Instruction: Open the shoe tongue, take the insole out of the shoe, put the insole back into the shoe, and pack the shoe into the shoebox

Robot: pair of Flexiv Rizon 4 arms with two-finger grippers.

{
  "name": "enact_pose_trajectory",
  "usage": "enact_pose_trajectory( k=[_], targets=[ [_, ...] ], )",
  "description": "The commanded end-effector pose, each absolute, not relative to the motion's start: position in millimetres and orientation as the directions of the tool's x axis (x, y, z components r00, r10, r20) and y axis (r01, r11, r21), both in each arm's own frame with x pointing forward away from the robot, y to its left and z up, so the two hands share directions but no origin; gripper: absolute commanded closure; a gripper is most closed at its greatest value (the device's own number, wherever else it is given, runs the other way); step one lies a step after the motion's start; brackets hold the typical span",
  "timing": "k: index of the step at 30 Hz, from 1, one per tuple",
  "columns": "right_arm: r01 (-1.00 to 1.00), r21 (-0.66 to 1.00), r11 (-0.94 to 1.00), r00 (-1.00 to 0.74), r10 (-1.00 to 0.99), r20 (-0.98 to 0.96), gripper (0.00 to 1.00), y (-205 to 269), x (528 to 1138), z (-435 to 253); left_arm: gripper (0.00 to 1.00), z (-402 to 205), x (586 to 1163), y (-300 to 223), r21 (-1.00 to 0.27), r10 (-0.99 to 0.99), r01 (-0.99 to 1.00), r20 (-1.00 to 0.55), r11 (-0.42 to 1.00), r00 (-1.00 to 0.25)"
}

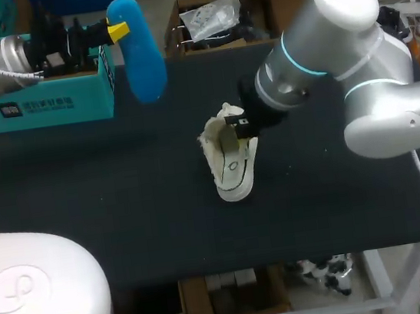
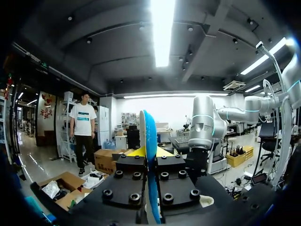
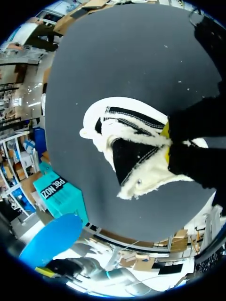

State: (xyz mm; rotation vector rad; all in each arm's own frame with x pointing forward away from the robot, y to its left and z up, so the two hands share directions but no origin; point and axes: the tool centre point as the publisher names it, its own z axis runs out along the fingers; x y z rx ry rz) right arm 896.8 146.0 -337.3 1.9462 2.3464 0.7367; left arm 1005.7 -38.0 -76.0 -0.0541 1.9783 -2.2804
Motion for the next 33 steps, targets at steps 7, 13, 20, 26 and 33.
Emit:
enact_pose_trajectory(
  k=[7,13,20,26,33],
  targets=[
    [0.927,0.357,0.116,-0.237,0.918,0.318,0.0,136.8,897.3,-341.1,1.0,-82.7,1008.3,-42.8,-0.988,-0.042,0.064,-0.059,-0.138,-0.997],
    [0.921,0.366,0.136,-0.261,0.911,0.32,0.0,126.2,897.9,-329.5,1.0,-79.1,993.8,-52.8,-0.986,0.039,0.1,-0.106,-0.132,-0.994],
    [0.91,0.382,0.16,-0.297,0.895,0.332,0.0,104.6,897.0,-310.4,1.0,-75.3,955.7,-71.8,-0.98,0.135,0.15,-0.167,-0.13,-0.977],
    [0.901,0.398,0.173,-0.323,0.879,0.35,0.0,99.1,898.7,-307.1,1.0,-75.7,932.5,-89.7,-0.995,0.275,0.092,-0.098,-0.034,-0.956],
    [0.901,0.398,0.173,-0.323,0.879,0.35,0.0,99.1,898.7,-307.1,1.0,-75.7,932.5,-89.7,-0.995,0.275,0.092,-0.098,-0.034,-0.956]
  ],
)
